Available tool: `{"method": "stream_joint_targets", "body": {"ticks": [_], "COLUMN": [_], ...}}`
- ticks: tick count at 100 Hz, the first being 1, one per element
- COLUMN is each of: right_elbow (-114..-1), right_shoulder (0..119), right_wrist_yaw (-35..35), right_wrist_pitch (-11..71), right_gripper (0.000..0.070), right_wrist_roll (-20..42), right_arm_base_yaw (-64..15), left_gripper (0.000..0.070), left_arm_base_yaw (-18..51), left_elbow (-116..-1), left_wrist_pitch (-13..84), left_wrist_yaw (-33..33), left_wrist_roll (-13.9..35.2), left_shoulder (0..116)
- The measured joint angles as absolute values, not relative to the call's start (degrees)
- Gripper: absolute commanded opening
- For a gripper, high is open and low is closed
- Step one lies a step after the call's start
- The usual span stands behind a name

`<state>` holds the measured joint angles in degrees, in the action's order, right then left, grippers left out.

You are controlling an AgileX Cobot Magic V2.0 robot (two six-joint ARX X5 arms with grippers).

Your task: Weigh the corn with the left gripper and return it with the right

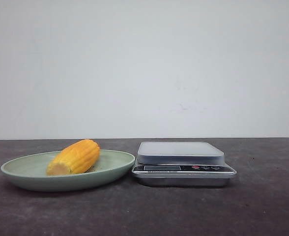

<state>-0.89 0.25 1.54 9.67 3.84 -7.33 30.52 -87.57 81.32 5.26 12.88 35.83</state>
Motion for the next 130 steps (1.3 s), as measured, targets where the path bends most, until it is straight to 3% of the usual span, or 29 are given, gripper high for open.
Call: {"method": "stream_joint_targets", "body": {"ticks": [15, 23, 45, 59, 81, 100, 130], "right_elbow": [-0.9, -0.9, -0.9, -0.9, -0.9, -0.9, -0.9], "right_shoulder": [0.3, 0.3, 0.3, 0.3, 0.3, 0.3, 0.3], "right_wrist_yaw": [1.5, 1.5, 1.5, 1.5, 1.5, 1.5, 1.5], "right_wrist_pitch": [9.7, 9.6, 9.6, 9.6, 9.6, 9.6, 9.6], "right_gripper": [0.0007, 0.0007, 0.0007, 0.0007, 0.0007, 0.0007, 0.0007], "right_wrist_roll": [3.8, 3.8, 3.8, 3.8, 3.8, 3.8, 3.8], "right_arm_base_yaw": [-7.3, -7.3, -7.3, -7.3, -7.3, -7.3, -7.3], "left_gripper": [0.0065, 0.0065, 0.0065, 0.0065, 0.0065, 0.0065, 0.0068], "left_arm_base_yaw": [30.5, 29.5, 23.5, 18.2, 14.9, 12.4, 5.2], "left_elbow": [-86.5, -83.5, -65.3, -49.8, -26.2, -10.1, -1.8], "left_wrist_pitch": [78.0, 68.3, 39.8, 27.0, 13.6, 3.4, 2.2], "left_wrist_yaw": [5.5, 5.4, 4.6, 3.1, 0.0, 0.1, 0.1], "left_wrist_roll": [12.9, 10.5, -1.9, -4.1, -4.2, -0.3, 5.8], "left_shoulder": [35.6, 35.4, 31.8, 25.9, 13.7, 4.8, 0.3]}}
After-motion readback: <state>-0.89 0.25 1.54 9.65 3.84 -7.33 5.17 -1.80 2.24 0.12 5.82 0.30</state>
